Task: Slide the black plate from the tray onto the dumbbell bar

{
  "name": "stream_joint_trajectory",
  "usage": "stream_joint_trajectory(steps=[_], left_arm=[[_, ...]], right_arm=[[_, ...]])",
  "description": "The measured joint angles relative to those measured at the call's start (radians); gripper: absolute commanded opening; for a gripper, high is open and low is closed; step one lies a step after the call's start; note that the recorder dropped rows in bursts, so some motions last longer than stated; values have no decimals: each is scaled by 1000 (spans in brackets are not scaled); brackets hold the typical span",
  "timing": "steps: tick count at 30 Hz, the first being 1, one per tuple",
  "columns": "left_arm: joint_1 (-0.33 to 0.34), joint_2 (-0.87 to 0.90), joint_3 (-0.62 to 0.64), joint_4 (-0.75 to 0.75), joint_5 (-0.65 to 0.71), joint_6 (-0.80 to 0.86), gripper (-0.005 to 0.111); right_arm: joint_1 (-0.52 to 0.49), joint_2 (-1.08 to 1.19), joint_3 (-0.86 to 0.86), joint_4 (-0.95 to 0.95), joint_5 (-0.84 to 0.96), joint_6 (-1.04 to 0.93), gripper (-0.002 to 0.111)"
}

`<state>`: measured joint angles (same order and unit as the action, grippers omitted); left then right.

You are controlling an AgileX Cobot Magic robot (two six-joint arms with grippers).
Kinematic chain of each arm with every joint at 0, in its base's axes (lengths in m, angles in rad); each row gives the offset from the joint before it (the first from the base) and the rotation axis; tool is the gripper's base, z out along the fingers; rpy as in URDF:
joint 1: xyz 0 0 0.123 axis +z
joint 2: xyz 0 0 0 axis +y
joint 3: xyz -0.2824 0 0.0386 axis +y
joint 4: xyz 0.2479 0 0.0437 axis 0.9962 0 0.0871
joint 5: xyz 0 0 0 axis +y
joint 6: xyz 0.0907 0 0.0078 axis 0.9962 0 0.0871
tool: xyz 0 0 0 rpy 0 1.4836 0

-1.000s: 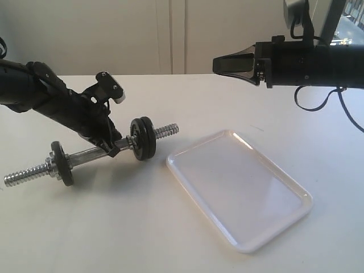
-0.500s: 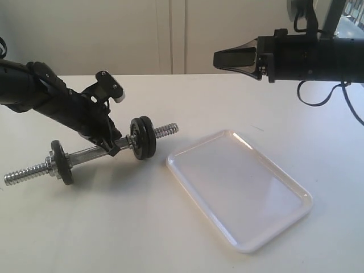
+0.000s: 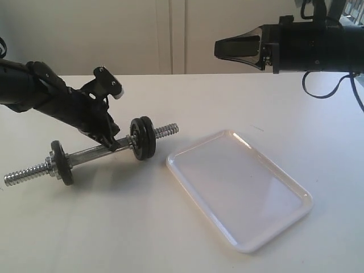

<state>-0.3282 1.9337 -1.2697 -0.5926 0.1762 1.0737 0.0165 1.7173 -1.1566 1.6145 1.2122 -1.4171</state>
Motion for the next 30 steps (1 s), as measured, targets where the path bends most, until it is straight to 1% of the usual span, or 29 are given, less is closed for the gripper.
stream_joint_trajectory(steps=[3, 5, 10, 14, 19, 24, 30], left_arm=[[0, -36, 0, 0, -4, -10, 0], [7, -79, 0, 0, -4, -51, 0], [64, -221, 0, 0, 26, -194, 0], [107, -378, 42, 0, 45, -283, 0], [120, -610, 162, 0, 24, -375, 0], [120, -852, 349, 0, -26, -444, 0], [120, -1141, 549, 0, -68, -485, 0]], right_arm=[[0, -4, 0, 0, 0, -1, 0], [0, -9, 0, 0, 0, -6, 0], [-40, -49, 0, 15, 2, -6, 0], [-112, -128, 46, 74, 0, -56, 0], [-174, -284, 158, 108, -20, -175, 0], [-179, -506, 294, 109, -165, -248, 0], [-182, -782, 427, 98, -333, -243, 0]])
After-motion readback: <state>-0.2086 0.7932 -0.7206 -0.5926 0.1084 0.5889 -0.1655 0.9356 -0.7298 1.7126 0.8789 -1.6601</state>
